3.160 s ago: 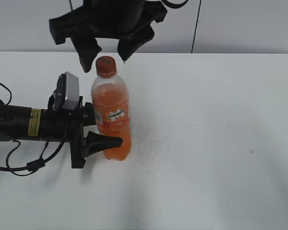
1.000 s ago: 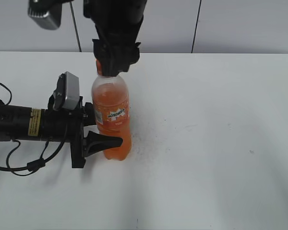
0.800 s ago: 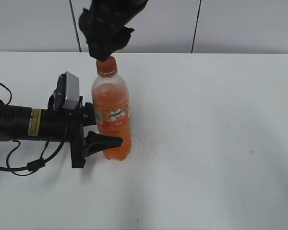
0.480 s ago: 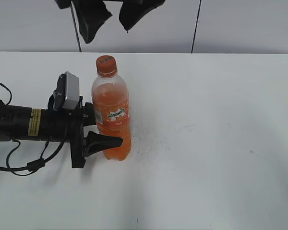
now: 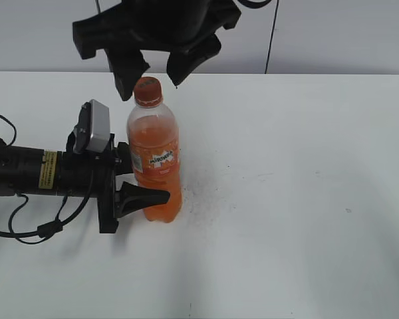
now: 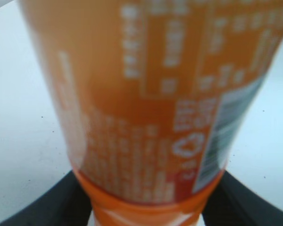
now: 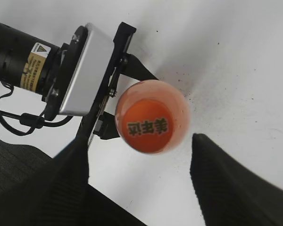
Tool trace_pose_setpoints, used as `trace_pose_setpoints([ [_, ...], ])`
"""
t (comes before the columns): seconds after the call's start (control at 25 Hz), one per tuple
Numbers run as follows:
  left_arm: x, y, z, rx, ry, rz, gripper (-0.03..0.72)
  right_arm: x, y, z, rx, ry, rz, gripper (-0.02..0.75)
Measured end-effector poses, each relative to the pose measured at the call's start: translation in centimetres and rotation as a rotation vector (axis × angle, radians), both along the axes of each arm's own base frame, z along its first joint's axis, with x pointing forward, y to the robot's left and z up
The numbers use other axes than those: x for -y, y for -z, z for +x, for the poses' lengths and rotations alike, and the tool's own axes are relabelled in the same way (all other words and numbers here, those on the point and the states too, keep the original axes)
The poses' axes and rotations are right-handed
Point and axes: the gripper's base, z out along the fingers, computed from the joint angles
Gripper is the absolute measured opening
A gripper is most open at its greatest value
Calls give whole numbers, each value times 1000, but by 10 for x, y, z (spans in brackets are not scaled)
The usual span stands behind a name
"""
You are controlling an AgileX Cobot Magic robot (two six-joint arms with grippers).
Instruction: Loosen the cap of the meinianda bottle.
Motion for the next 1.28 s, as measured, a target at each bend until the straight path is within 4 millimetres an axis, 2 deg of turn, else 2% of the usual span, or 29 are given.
trace_pose_setpoints([
  [0.48,0,0,0,0,1,0,403,-5,10,4,-11,1,-12,486],
  [0.88,0,0,0,0,1,0,403,-7,12,6,5,1,6,401],
  [1.08,0,0,0,1,4,0,403,-7,12,7,18,-11,-7,258],
  [1.28,0,0,0,1,4,0,403,-6,12,7,36,-60,-35,258],
])
